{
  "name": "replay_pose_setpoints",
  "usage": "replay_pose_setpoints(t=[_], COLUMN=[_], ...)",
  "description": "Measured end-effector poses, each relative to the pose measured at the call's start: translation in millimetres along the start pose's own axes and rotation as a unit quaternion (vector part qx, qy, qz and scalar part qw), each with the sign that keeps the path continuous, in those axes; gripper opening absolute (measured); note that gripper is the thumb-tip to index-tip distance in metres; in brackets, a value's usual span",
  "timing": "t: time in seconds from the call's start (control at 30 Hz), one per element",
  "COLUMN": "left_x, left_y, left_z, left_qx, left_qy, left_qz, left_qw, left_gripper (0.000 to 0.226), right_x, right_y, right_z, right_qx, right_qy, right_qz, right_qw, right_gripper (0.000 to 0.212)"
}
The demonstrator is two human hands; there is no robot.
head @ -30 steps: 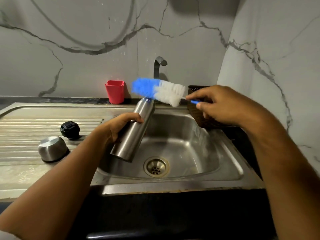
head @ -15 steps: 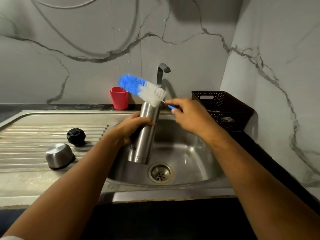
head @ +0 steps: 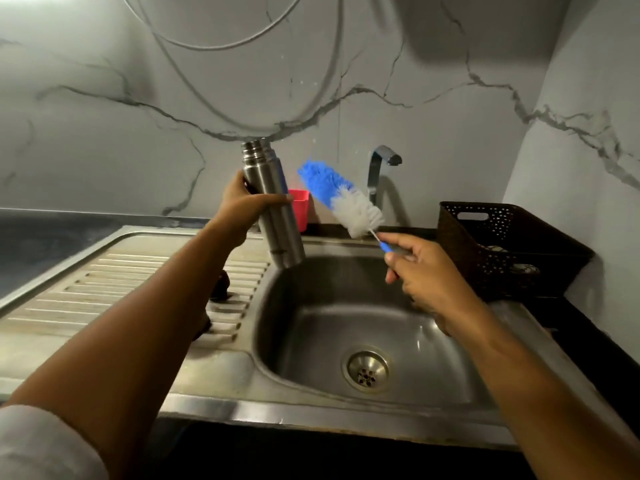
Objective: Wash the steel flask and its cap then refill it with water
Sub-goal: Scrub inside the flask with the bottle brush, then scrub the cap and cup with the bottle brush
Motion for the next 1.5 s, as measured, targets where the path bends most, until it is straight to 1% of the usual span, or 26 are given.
replay_pose_setpoints(t=[0.1,0.23,0.43,0.53,0.63,0.9,1.0,1.17,1.23,1.33,1.4,1.5], left_x=[16.4,35.0,47.1,48.5,48.3,32.2,26.6,16.6,8.7,-9.2,-20.7,-37.6], left_y=[0.4,-5.0,-23.6,-34.0,-35.1,-32.9,-33.8,-33.0,-35.5,-37.9,-38.1,-35.8], left_z=[-28.2,-64.7,-94.4,-103.0,-104.1,-89.9,-87.3,-94.9,-101.7,-110.7,-111.4,-104.2], left_qx=[0.035,0.069,0.099,0.108,0.104,0.108,0.124,0.129,0.175,0.28,0.365,0.473], left_qy=[0.039,0.082,0.111,0.126,0.121,0.073,0.06,0.059,0.057,0.05,0.014,-0.058], left_qz=[0.017,0.015,0.0,-0.005,-0.005,-0.031,-0.046,-0.09,-0.129,-0.17,-0.179,-0.198], left_qw=[0.998,0.994,0.989,0.986,0.987,0.991,0.989,0.986,0.974,0.943,0.914,0.856], left_gripper=[0.068,0.07,0.07,0.077,0.077,0.069,0.074,0.082,0.082,0.074,0.073,0.066], right_x=[-3.2,-6.1,-9.7,-11.7,-12.1,-19.9,-22.7,-28.2,-29.1,-32.4,-35.0,-37.8], right_y=[0.9,5.2,1.0,-2.5,-4.0,-12.2,-13.9,-14.1,-12.5,-11.2,-11.2,-10.4], right_z=[12.7,25.8,35.3,34.6,35.0,29.4,25.3,19.4,17.7,15.4,15.2,16.2], right_qx=[-0.008,0.003,-0.009,-0.015,-0.012,0.004,0.006,0.01,0.012,0.011,0.01,0.004], right_qy=[-0.019,-0.036,-0.07,-0.066,-0.067,-0.065,-0.058,-0.055,-0.055,-0.055,-0.057,-0.065], right_qz=[0.008,0.015,0.023,0.016,0.02,0.021,0.019,0.02,0.021,0.022,0.023,0.026], right_qw=[1.0,0.999,0.997,0.998,0.997,0.998,0.998,0.998,0.998,0.998,0.998,0.998], right_gripper=[0.039,0.041,0.041,0.041,0.041,0.041,0.041,0.041,0.041,0.041,0.041,0.042])
Point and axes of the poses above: each hand's wrist, its own x-axis towards the middle knuckle, its own z-axis out of the palm, y = z × x, the point moved 2 cm from there along x, towards the middle knuckle, and after that the axes turned 12 degrees about -x, right-handed, at the moved point
